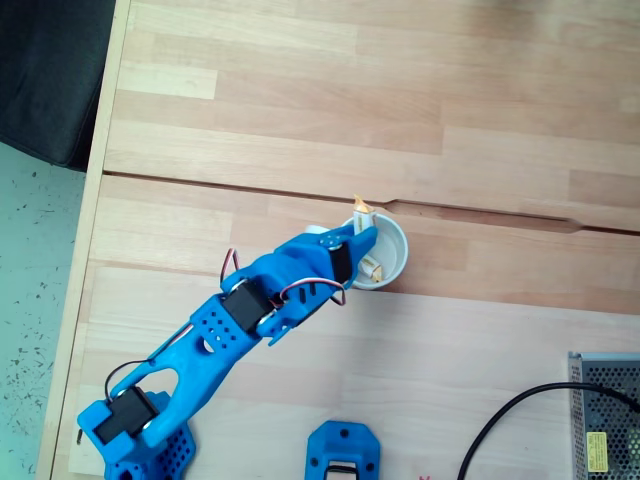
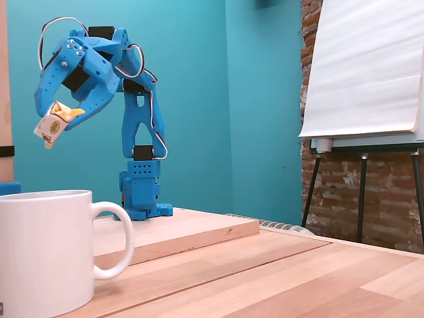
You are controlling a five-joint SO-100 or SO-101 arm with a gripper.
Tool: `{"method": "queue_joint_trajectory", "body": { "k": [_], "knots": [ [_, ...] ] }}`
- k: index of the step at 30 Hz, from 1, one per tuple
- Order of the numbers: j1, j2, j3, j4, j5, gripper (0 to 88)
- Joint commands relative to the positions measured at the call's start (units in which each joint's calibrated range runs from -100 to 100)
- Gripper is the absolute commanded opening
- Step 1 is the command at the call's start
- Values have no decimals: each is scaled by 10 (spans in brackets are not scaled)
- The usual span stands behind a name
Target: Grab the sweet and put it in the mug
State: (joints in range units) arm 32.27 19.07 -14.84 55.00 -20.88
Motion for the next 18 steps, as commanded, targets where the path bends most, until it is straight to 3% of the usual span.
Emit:
{"method": "queue_joint_trajectory", "body": {
  "k": [1, 18],
  "knots": [
    [-4, -10, -31, -4, -2, 0],
    [-5, -14, -9, -5, 2, 0]
  ]
}}
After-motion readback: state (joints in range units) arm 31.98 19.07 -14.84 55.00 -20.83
